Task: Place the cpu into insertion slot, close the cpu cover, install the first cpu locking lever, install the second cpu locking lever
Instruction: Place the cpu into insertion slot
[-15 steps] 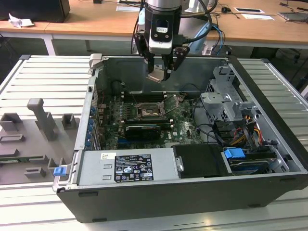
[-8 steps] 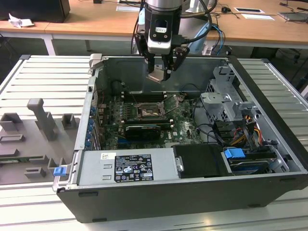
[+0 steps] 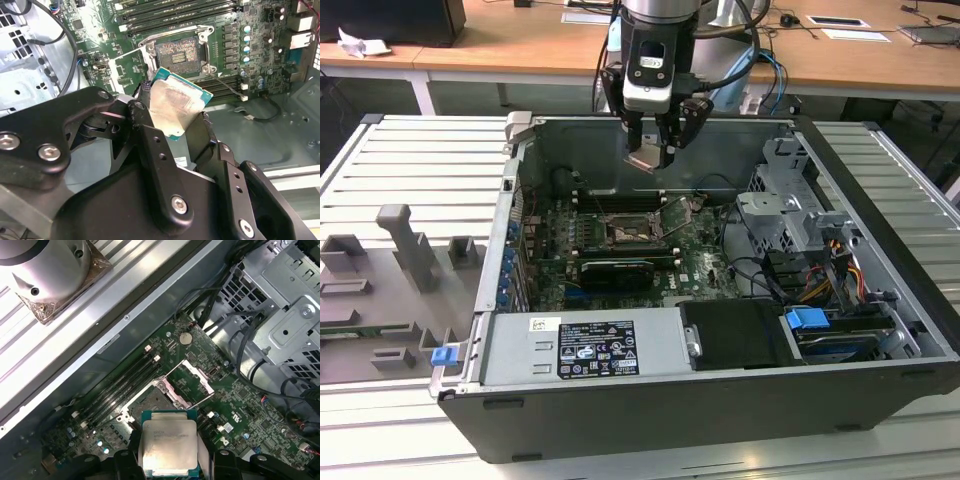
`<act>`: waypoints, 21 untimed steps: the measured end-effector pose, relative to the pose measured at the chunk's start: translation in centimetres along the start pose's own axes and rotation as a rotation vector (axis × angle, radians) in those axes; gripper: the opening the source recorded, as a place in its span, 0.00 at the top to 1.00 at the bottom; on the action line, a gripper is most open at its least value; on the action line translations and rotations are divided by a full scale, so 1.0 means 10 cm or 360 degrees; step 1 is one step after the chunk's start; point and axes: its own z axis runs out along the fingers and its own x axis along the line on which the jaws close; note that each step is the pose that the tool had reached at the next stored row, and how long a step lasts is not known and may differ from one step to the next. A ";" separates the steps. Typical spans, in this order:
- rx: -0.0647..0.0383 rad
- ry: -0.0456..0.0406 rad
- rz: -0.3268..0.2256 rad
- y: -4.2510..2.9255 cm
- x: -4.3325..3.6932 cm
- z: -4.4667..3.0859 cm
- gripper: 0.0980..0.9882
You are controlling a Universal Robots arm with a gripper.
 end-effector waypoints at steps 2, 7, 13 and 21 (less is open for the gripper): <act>0.0000 -0.0001 0.0012 0.000 0.000 0.001 0.52; -0.0001 -0.0004 0.0044 0.000 0.000 0.003 0.52; -0.0002 -0.0008 0.0097 -0.001 0.000 0.009 0.52; -0.0003 -0.0012 0.0143 -0.001 0.000 0.012 0.52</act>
